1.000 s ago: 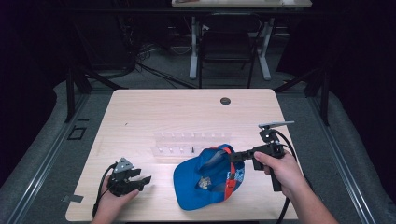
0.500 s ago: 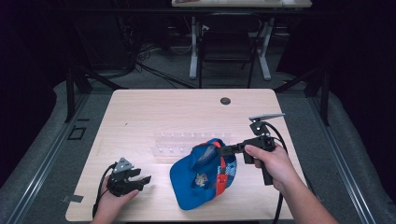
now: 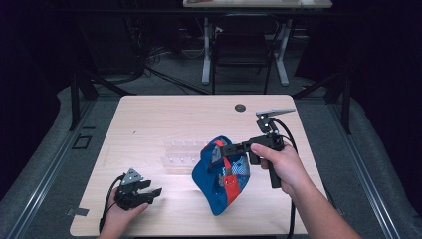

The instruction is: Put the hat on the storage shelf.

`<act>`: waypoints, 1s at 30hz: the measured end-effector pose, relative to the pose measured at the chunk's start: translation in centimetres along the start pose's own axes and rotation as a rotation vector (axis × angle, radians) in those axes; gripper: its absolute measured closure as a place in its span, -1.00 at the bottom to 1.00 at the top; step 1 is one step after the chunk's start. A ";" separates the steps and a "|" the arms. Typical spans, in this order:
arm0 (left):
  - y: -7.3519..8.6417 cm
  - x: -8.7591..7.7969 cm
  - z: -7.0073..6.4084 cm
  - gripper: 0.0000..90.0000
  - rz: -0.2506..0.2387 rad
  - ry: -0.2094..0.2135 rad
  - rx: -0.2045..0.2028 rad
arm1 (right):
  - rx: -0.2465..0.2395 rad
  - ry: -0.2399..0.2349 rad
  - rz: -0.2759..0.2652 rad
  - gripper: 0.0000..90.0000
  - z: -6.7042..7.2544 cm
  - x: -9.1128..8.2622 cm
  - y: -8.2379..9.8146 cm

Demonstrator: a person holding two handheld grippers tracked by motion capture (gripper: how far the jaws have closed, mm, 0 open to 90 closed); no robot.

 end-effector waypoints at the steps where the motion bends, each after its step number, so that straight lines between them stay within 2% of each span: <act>1: 0.0 0.0 0.0 -0.04 0.000 0.001 0.000 | -0.002 -0.001 -0.002 0.74 0.1 0.0 -0.1; 2: 0.0 -0.1 0.0 -0.04 0.008 0.018 0.005 | -0.007 0.003 -0.004 0.74 0.2 -0.1 -0.2; 6: -0.1 0.0 -0.2 -0.04 0.003 0.014 0.007 | 0.002 -0.007 -0.033 0.74 0.5 -0.5 -0.5; 7: -0.1 0.0 -0.3 -0.03 0.009 0.024 0.010 | 0.003 -0.010 -0.039 0.74 0.5 -0.6 -0.6; 11: -0.2 0.1 -0.9 -0.02 0.008 0.032 0.036 | 0.009 -0.010 -0.043 0.74 0.4 -0.7 -0.8; 18: -0.3 0.1 -1.2 -0.02 0.002 0.037 0.040 | 0.014 -0.041 -0.051 0.74 0.6 -0.2 -1.0; 19: -0.3 0.1 -1.2 -0.01 0.000 0.038 0.041 | 0.012 -0.044 -0.051 0.74 0.7 -0.1 -1.1; 20: -0.3 0.1 -1.3 -0.01 -0.012 0.018 0.041 | 0.017 -0.049 -0.055 0.74 0.8 -0.1 -1.2; 21: -0.4 0.0 -1.3 -0.01 -0.005 0.036 0.043 | 0.015 -0.052 -0.059 0.74 0.8 -0.1 -1.2; 24: -0.5 -0.1 -1.4 -0.01 -0.020 0.028 0.050 | 0.020 -0.064 -0.072 0.74 1.0 -0.2 -1.5; 25: -0.5 -0.1 -1.5 -0.01 -0.019 0.040 0.053 | 0.015 -0.066 -0.075 0.74 1.0 -0.2 -1.6; 30: -1.0 -0.6 -2.0 0.00 -0.064 0.043 0.055 | 0.018 -0.087 -0.097 0.74 1.2 -0.2 -2.0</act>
Point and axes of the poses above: each handheld gripper's, and its own axes: x roughly forward along the jaws, y roughly out of its underside, z roughly to its left, the point moved 4 cm from there along x, roughly forward along the jaws
